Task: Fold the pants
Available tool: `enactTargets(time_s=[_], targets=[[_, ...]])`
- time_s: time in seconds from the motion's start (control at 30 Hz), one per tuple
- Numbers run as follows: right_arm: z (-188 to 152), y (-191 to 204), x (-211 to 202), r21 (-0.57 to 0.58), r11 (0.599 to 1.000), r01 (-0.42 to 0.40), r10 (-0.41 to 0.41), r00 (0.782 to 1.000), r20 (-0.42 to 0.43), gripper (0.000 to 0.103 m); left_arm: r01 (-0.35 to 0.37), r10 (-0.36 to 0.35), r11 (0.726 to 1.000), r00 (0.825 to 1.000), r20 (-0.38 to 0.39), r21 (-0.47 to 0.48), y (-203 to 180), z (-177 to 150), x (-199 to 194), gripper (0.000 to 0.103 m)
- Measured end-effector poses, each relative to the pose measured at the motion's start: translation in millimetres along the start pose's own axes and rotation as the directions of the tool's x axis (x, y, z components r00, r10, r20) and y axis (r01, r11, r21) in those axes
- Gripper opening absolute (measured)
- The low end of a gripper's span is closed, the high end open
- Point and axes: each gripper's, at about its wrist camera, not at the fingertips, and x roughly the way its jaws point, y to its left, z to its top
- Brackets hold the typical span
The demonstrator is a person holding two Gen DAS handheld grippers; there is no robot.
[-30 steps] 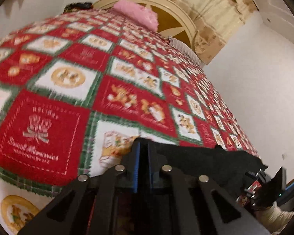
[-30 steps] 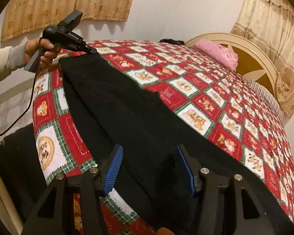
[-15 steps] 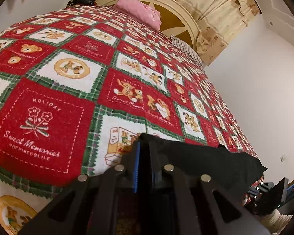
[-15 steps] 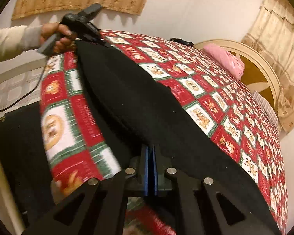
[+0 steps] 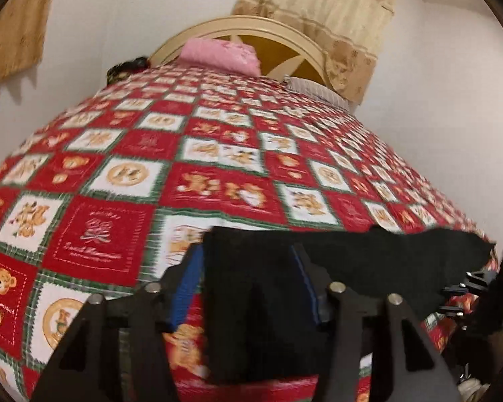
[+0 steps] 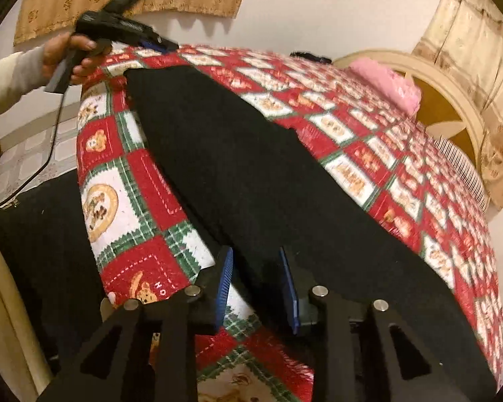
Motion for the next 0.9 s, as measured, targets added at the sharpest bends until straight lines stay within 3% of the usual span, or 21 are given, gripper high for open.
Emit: enactTargets(time_s=[0.07, 0.17, 0.23, 0.37, 0.47, 0.53, 0.6, 0.7, 0.77, 0.83, 0.9], targets=[[-0.9, 5.4, 13.4, 0.002, 1.000, 0.003, -0.003, 0.999, -0.049, 0.030, 0.034, -0.034, 0.998, 0.999, 0.001, 0.049, -23.8, -3.2, -1.9, 0.059], [0.0, 4.9, 0.3, 0.039, 0.999, -0.021, 0.022, 1.000, -0.012, 0.030, 0.091, -0.087, 0.984, 0.996, -0.030, 0.150, -67.2, -11.3, 1.7, 0.059], [-4.5, -4.6, -15.7, 0.081, 0.997, -0.009, 0.008, 1.000, 0.016, 0.030, 0.134, -0.121, 0.961, 0.990, -0.068, 0.242, -103.6, -18.9, 9.5, 0.059], [-32.8, -49.7, -53.6, 0.218, 0.971, 0.094, -0.099, 0.995, 0.014, 0.030, 0.250, -0.208, 0.903, 0.966, -0.151, 0.351, -166.2, -30.6, 31.4, 0.059], [-64.5, -93.4, -89.2, 0.332, 0.917, 0.222, -0.227, 0.974, -0.026, 0.030, 0.337, -0.281, 0.873, 0.938, -0.202, 0.353, -197.5, -34.5, 46.5, 0.059], [-96.6, -133.5, -120.3, 0.465, 0.832, 0.303, -0.303, 0.950, -0.076, 0.030, 0.387, -0.315, 0.848, 0.918, -0.241, 0.363, -218.8, -39.6, 58.1, 0.059], [-129.6, -166.9, -149.0, 0.600, 0.721, 0.345, -0.347, 0.930, -0.118, 0.032, 0.417, -0.329, 0.824, 0.904, -0.274, 0.383, -236.9, -46.1, 66.7, 0.059], [-185.2, -209.4, -189.9, 0.758, 0.497, 0.422, -0.422, 0.881, -0.214, 0.038, 0.453, -0.347, 0.793, 0.885, -0.311, 0.407, -256.5, -54.3, 70.2, 0.059], [-209.0, -226.1, -203.7, 0.806, 0.402, 0.434, -0.443, 0.863, -0.243, 0.039, 0.457, -0.343, 0.776, 0.885, -0.316, 0.436, -268.1, -58.2, 68.3, 0.059], [-225.8, -238.6, -210.3, 0.849, 0.335, 0.408, -0.440, 0.865, -0.242, 0.040, 0.452, -0.338, 0.756, 0.889, -0.308, 0.474, -282.4, -59.5, 66.3, 0.059], [-236.5, -249.3, -208.9, 0.885, 0.306, 0.352, -0.418, 0.884, -0.208, 0.040, 0.462, -0.345, 0.740, 0.885, -0.314, 0.489, -294.2, -60.4, 65.3, 0.059]])
